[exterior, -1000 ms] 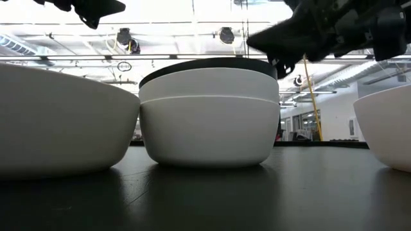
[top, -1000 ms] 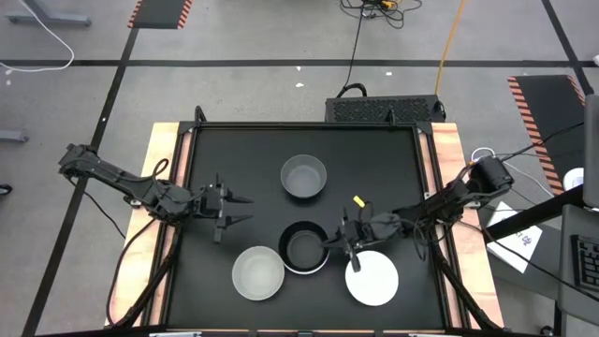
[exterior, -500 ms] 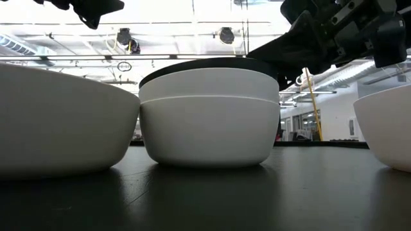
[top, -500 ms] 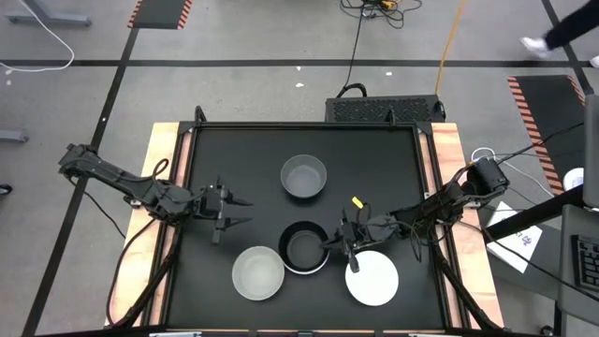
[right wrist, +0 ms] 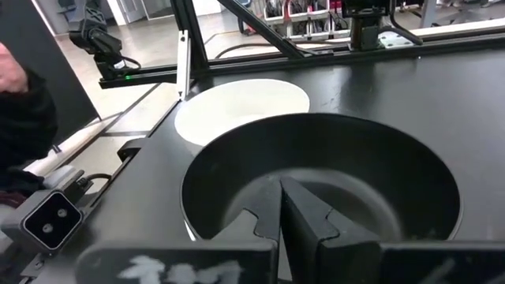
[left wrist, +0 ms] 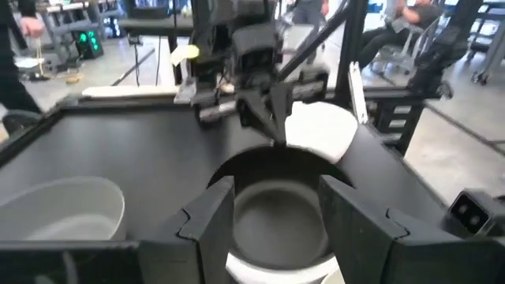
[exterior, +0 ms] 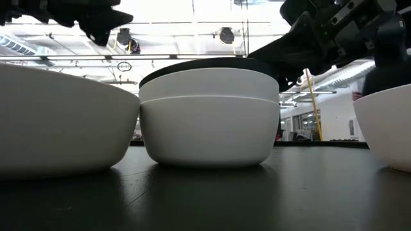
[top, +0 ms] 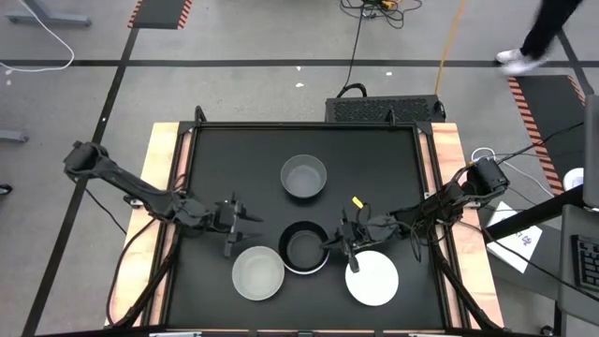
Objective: Nest bowls inside each other
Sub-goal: Stack the black bowl on the left white bowl
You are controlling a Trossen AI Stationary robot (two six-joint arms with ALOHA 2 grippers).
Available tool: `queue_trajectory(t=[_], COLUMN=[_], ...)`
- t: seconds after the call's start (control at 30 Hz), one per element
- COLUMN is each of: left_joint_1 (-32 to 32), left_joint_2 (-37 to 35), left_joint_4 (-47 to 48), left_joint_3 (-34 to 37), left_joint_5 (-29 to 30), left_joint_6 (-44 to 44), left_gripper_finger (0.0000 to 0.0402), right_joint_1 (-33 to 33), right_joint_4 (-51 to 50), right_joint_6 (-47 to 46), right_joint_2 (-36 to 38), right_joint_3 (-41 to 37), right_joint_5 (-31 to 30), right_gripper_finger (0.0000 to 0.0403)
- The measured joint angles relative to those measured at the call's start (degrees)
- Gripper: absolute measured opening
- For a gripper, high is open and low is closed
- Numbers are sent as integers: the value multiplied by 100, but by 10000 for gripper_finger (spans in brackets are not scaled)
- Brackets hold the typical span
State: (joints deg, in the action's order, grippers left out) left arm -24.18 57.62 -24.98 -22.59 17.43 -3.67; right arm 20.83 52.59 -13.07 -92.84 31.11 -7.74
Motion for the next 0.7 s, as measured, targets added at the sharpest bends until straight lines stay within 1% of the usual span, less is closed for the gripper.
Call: queue_trajectory(t=[0.1, 0.17, 0.3, 0.47, 0.7], left_joint_1=[4, 9, 9, 9, 9], left_joint_2=[215, 374, 718, 1157, 1769], left_joint_4=[-359, -578, -688, -997, -1691], left_joint_3=[146, 216, 247, 247, 247], left_joint_5=[1, 57, 198, 204, 207], left_joint_6=[-90, -205, -396, -439, -465], left_gripper_finger=[186, 186, 186, 186, 186], right_joint_1=[47, 84, 138, 143, 142], right_joint_4=[-42, -68, -198, -194, -231], right_joint_6=[-16, -10, 19, 8, 20], right_joint_2=[0, 0, 0, 0, 0], right_joint_3=[0, 0, -4, -4, -4], right_joint_5=[-21, -176, -466, -468, -467], right_gripper_finger=[0, 0, 0, 0, 0])
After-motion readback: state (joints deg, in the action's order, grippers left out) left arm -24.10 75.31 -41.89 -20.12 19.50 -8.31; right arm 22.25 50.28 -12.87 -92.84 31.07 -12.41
